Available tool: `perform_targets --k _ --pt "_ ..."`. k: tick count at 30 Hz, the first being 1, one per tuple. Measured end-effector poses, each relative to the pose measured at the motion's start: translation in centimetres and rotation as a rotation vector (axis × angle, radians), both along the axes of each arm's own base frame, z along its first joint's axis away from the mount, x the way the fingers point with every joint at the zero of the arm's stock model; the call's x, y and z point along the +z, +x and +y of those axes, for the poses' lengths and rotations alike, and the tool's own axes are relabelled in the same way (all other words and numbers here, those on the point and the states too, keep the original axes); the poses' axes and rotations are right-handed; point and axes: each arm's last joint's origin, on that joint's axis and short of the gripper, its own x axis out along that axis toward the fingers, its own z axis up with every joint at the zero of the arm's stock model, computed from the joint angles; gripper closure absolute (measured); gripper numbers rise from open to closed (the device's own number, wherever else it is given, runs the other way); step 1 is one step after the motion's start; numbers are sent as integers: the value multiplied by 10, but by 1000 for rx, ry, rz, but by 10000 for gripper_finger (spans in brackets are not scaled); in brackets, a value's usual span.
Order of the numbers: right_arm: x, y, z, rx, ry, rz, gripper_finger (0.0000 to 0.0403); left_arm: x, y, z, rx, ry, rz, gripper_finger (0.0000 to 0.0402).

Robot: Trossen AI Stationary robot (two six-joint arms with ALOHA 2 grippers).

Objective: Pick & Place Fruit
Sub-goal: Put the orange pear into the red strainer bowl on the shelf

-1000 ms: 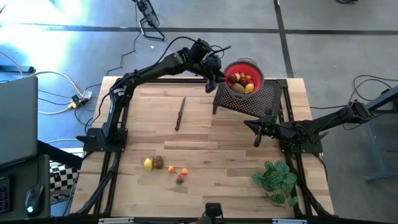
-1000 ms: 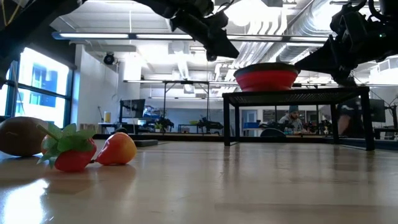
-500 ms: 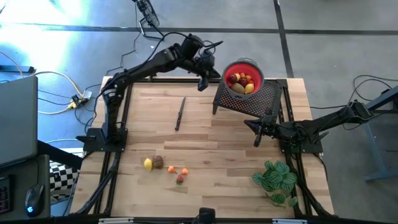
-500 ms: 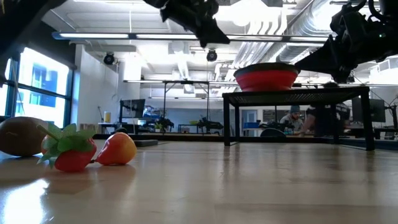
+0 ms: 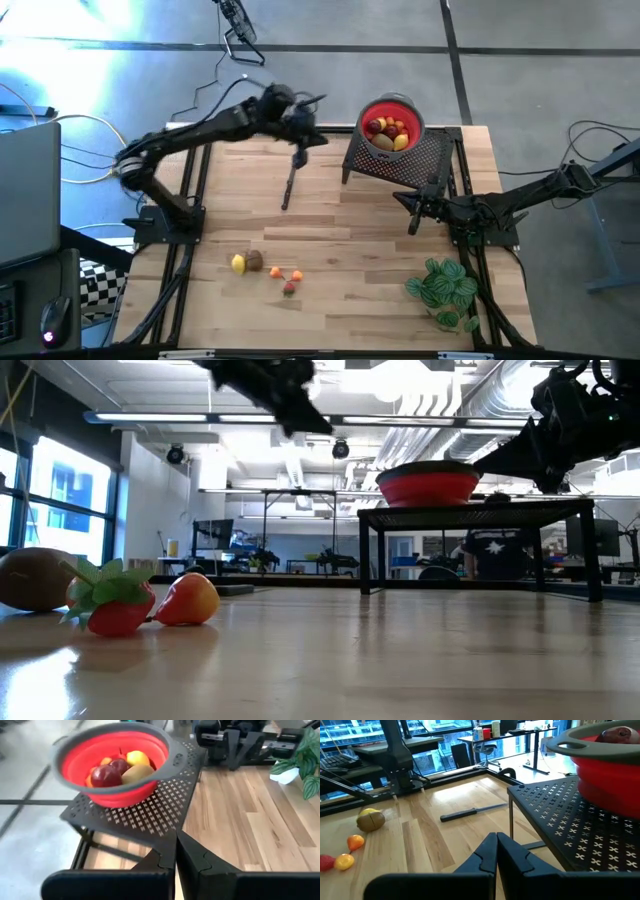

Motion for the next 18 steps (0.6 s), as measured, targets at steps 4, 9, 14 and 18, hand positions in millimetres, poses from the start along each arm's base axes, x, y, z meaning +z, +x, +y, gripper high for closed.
perform_targets --k 4,9,14,18 --pt "0 0 0 0 2 -1 400 -5 -38 -22 72 22 -17 401" --pt "0 0 0 0 1 -1 400 -7 -86 -43 195 30 -46 401" --pt "0 0 0 -1 3 -2 400 -20 -119 -57 290 -24 -58 402" --pt "0 0 0 0 3 -2 400 -32 -138 -67 323 -95 -42 401"
